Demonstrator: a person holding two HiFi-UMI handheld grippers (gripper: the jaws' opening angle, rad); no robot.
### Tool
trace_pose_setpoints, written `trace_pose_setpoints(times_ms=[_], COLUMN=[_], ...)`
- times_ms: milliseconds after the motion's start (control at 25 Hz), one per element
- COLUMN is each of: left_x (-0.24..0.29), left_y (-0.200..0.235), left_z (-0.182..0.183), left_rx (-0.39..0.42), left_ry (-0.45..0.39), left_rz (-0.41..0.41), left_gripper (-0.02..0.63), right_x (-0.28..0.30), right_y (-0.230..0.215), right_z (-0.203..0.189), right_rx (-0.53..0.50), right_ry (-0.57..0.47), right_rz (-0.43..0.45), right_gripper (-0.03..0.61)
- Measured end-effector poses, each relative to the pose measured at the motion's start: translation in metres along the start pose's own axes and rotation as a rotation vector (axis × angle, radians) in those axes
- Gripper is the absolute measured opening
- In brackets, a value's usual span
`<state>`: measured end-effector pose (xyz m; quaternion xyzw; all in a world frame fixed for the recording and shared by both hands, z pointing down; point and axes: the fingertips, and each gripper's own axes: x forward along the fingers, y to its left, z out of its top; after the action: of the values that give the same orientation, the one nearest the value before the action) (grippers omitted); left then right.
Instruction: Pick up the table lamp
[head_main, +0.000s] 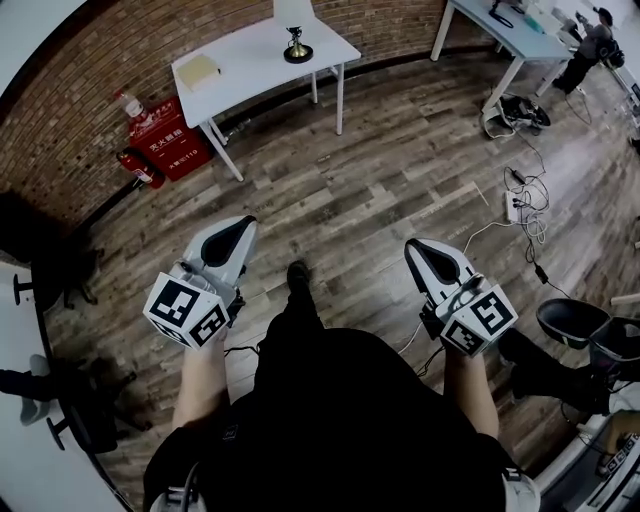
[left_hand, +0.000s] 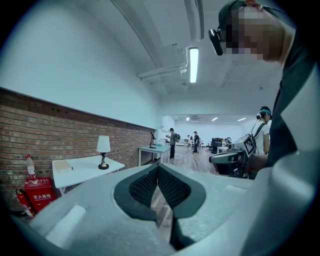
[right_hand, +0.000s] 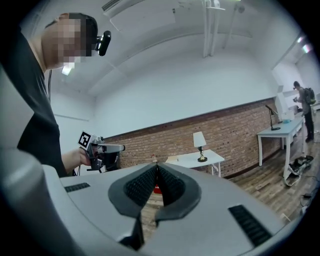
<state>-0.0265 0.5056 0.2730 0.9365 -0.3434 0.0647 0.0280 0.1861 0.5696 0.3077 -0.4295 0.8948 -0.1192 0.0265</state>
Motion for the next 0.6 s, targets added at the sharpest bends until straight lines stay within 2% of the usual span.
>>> trace_pose_setpoints(times_ms=[240,400,600], left_x=[0.042,0.068,0.095], left_y=[0.033,0.078,0.147], left_z=[-0.001,0.003,0.010], left_rx=[0.030,0.033,0.014], left_ry=[0.002,-0.016,-0.044], left_rz=[-0.006,-0.009,0.010], left_gripper=[0.008,0.008,0.008], right_x=[0.035,0.086,0.156], right_y=[-0.033,-0.062,-0.090], right_z=[0.005,0.015,0.030], right_rx=[0.004,-0.022,0.018], right_ry=[0.013,-0.028,-0.014], right_rz=[-0.003,0.005,0.030], right_gripper=[0.014,0.015,0.015])
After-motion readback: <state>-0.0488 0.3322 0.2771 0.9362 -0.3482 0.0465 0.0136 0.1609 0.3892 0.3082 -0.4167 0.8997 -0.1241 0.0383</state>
